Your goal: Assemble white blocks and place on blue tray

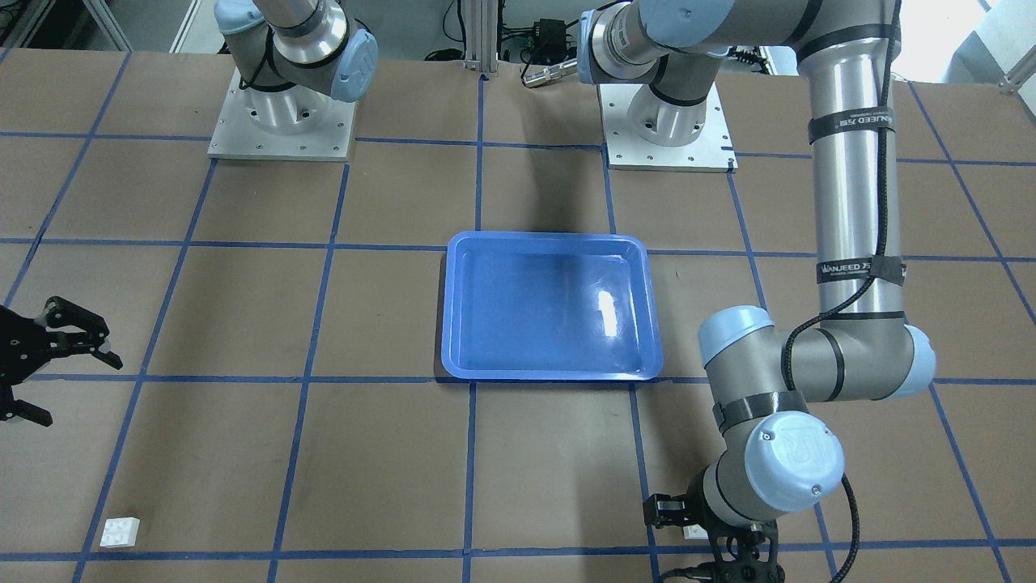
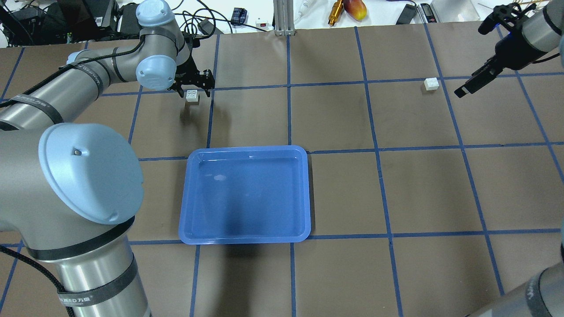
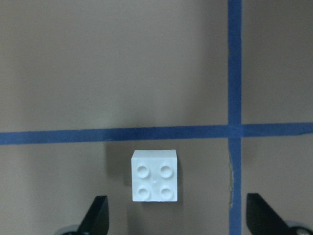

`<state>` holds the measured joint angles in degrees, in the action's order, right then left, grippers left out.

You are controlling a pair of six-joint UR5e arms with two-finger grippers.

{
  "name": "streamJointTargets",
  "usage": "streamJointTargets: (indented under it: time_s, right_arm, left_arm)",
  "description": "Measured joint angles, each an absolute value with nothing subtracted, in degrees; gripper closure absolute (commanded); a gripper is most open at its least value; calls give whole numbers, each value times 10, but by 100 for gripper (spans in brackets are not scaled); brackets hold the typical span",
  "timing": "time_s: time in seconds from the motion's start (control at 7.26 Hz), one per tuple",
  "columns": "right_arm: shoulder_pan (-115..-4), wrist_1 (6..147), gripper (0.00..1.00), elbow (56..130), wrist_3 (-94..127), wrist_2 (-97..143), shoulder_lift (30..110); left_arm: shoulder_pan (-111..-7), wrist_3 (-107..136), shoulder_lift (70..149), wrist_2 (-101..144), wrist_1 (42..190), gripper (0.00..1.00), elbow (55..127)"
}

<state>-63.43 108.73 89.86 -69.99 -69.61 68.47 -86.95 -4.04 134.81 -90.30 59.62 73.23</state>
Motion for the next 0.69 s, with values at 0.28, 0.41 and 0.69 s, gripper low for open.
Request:
streamJointTargets:
  time_s: [0.28, 0.41, 0.69]
  right_arm:
    - [-620, 1143, 0, 895, -784, -654, 638]
    - [-619, 1161, 0, 885, -831, -640, 615]
    - [-618, 1171, 0, 835, -942, -621, 564]
  left_arm:
    - [-863, -46, 1348, -886, 592, 93, 730]
    - [-858, -51, 1345, -884, 593, 95, 730]
    - [-856, -56, 1332, -883, 601, 95, 730]
